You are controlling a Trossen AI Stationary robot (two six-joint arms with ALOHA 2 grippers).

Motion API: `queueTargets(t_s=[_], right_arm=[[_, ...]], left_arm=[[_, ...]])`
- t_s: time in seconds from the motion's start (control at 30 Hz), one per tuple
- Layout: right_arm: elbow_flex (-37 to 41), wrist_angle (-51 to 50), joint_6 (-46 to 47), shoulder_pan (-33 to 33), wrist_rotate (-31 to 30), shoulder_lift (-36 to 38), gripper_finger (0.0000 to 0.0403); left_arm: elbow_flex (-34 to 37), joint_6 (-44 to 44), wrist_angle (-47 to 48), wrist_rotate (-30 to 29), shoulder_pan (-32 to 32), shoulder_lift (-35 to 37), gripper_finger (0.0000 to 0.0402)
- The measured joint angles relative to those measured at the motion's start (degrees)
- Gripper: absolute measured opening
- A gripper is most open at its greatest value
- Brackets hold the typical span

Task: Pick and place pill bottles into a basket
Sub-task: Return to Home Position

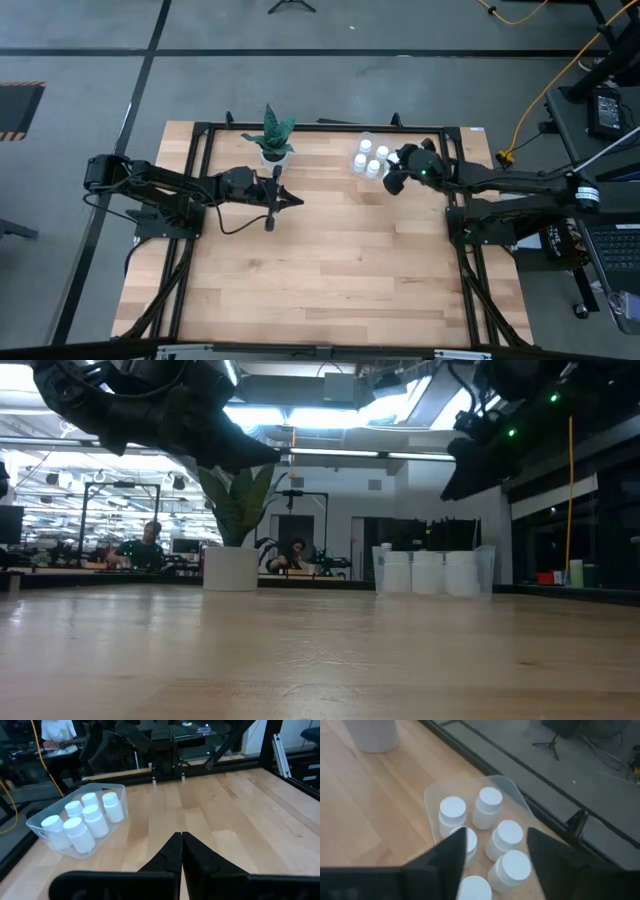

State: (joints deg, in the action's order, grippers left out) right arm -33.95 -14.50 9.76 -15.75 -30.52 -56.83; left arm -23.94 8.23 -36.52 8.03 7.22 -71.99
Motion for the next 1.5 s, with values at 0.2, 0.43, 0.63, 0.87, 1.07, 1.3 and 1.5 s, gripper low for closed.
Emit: queueTargets(t_s=[0.2,0.43,0.63,0.87,1.07,1.3,1.5], right_arm=[[-0.33,-0.64,-4.26,2.33,3.87,4.39,0.0037],[-0.33,-0.59,-5.53,7.95,6.2,5.33,0.0006],[4.33,7.7,-7.0,11.16,6.22,5.7,0.0005],[15.65,27.63,-11.37,11.67,16.39,9.35,0.0002],[17.48,27.87,-13.19,10.84,18.31,17.85,0.0002],[17.5,18.89,-13.29,9.43,25.67,28.2,0.0001],[17.53,11.1,-13.32,8.67,25.68,37.44,0.0001]], left_arm=[[0.0,0.0,-2.39,-0.86,0.0,0.02,0.0002],[0.0,1.86,-0.32,-1.33,1.45,5.57,0.0001],[2.4,0.21,8.63,-0.87,4.58,15.14,0.0001],[11.82,-0.82,7.57,0.19,6.95,27.99,0.0001],[17.32,-1.64,6.38,0.04,8.3,38.49,0.0001],[22.51,-3.02,6.74,-1.62,9.51,47.27,0.0001],[23.47,-2.82,11.91,-4.68,9.51,52.69,0.0002]])
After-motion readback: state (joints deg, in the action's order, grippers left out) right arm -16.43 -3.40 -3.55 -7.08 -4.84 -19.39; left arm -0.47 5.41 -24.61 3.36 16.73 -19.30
